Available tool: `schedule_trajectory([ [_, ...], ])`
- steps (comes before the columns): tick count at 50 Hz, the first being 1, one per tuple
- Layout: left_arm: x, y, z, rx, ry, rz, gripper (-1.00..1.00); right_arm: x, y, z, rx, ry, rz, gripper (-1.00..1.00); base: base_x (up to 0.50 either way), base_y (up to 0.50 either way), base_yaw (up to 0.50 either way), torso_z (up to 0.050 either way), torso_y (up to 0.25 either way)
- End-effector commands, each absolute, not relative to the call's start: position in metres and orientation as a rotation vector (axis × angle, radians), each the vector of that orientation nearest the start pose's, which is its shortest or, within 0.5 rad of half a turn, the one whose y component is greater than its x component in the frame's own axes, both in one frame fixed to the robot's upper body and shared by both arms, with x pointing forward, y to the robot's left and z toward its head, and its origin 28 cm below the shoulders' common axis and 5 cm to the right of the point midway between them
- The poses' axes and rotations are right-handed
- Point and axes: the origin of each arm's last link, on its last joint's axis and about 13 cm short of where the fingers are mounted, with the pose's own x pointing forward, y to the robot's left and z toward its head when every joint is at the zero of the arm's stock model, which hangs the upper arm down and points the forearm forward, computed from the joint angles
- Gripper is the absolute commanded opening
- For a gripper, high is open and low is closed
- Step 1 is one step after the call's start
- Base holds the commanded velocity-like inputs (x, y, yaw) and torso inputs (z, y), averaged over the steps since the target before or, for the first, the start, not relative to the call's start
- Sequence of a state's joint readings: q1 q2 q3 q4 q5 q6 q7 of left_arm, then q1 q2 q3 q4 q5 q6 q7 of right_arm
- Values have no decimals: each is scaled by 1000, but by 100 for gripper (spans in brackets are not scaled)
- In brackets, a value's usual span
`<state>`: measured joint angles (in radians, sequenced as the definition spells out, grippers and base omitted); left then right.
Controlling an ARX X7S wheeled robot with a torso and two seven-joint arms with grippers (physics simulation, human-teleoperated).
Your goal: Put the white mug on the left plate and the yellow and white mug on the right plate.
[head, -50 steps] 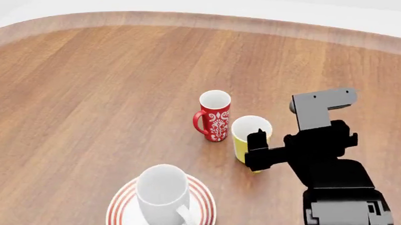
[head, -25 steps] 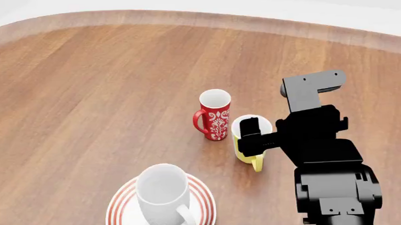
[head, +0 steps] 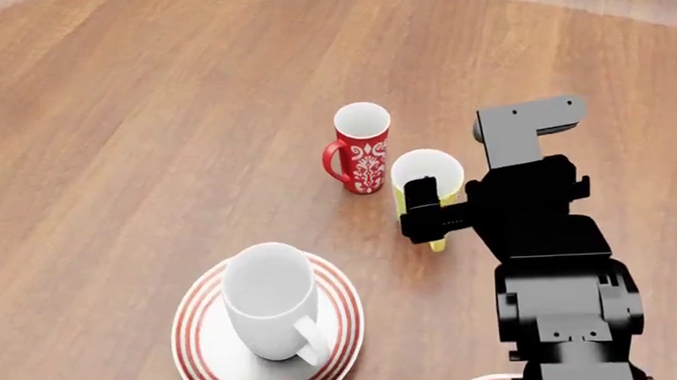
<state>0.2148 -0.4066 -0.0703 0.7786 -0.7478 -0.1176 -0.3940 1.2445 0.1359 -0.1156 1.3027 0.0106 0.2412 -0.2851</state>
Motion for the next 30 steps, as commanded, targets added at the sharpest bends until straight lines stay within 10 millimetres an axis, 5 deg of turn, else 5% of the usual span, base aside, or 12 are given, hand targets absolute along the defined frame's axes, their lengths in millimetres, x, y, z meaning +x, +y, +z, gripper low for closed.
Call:
schedule_trajectory([
  [1,148,240,140,-380,-292,27,100,420,-154,155,-82,214,191,100,0,0,0,0,0],
  [30,147,241,139,-348,-333,23,100,419,-154,152,-88,195,182,100,0,0,0,0,-97],
])
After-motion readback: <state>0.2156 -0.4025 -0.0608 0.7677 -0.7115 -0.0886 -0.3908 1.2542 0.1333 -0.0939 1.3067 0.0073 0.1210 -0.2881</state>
